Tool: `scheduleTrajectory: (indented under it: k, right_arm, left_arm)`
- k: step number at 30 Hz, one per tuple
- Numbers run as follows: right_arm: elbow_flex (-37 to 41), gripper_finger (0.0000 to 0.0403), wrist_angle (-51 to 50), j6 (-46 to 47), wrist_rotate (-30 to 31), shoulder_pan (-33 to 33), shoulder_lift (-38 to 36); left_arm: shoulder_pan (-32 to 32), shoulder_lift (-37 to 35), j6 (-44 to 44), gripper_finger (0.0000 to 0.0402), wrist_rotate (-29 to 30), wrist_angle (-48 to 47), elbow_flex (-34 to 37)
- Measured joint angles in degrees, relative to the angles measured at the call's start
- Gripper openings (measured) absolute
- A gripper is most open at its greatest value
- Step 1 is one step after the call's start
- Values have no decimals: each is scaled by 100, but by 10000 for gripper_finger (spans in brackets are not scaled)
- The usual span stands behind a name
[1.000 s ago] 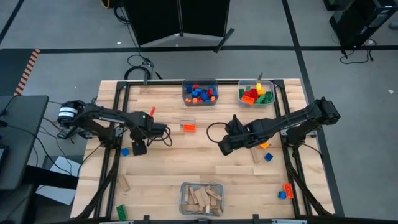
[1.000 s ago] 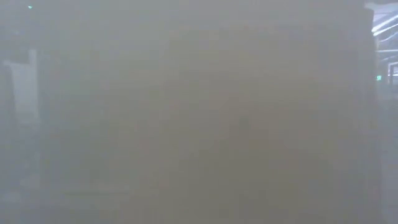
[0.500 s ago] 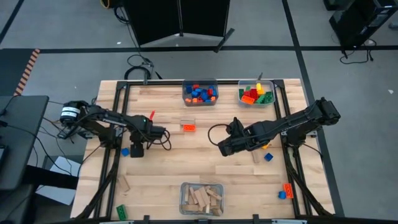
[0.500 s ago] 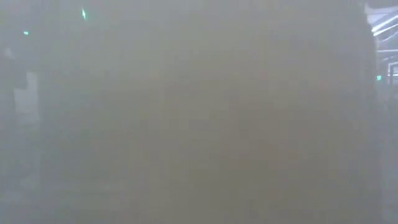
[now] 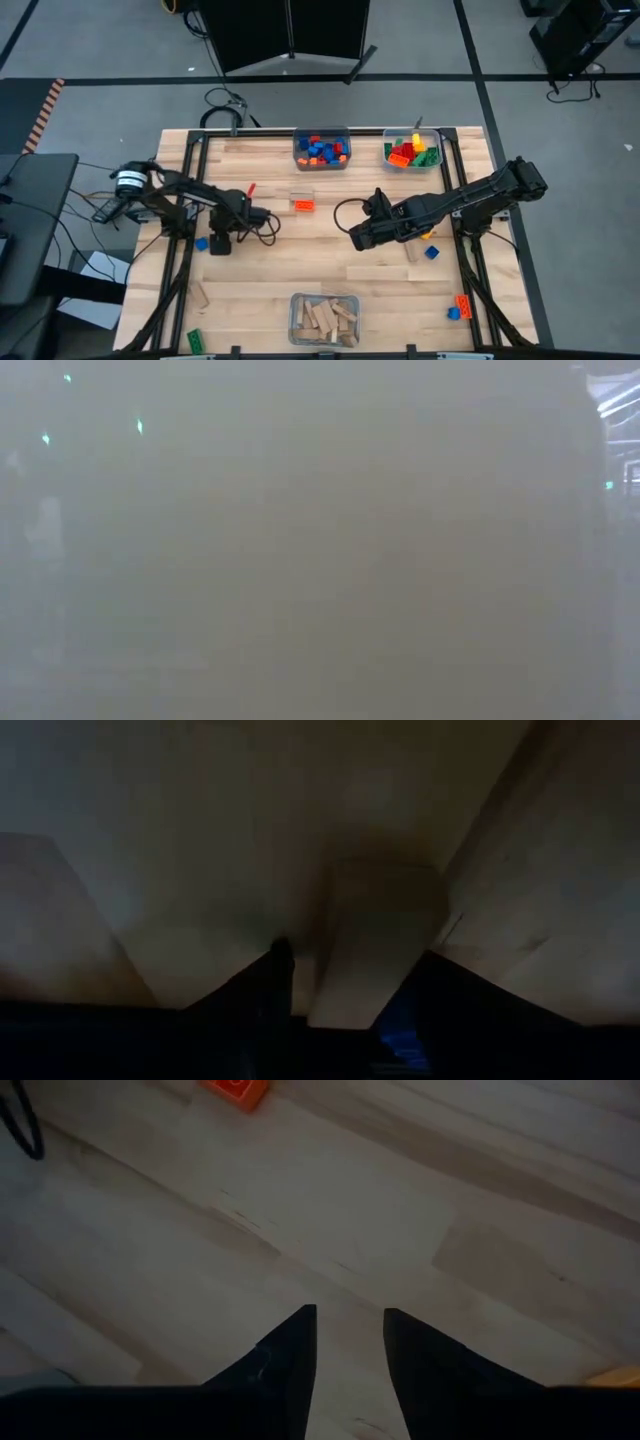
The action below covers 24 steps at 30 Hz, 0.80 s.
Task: Sort blocks by size
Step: Put the brown block into the gray bin
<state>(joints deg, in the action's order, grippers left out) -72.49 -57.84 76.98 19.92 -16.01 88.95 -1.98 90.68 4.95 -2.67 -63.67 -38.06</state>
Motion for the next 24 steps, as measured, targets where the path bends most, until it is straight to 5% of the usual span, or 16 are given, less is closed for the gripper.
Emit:
scheduleTrajectory:
  k: [10,24]
  right_arm:
    - [0,132,-2,-317,21,-30,0]
    - [0,101,-647,-706,-99,-1113,-2]
  left_arm:
    - [3,442,373,111,-100,42,-176]
    - [548,-567,3227,109,433,4,-1334]
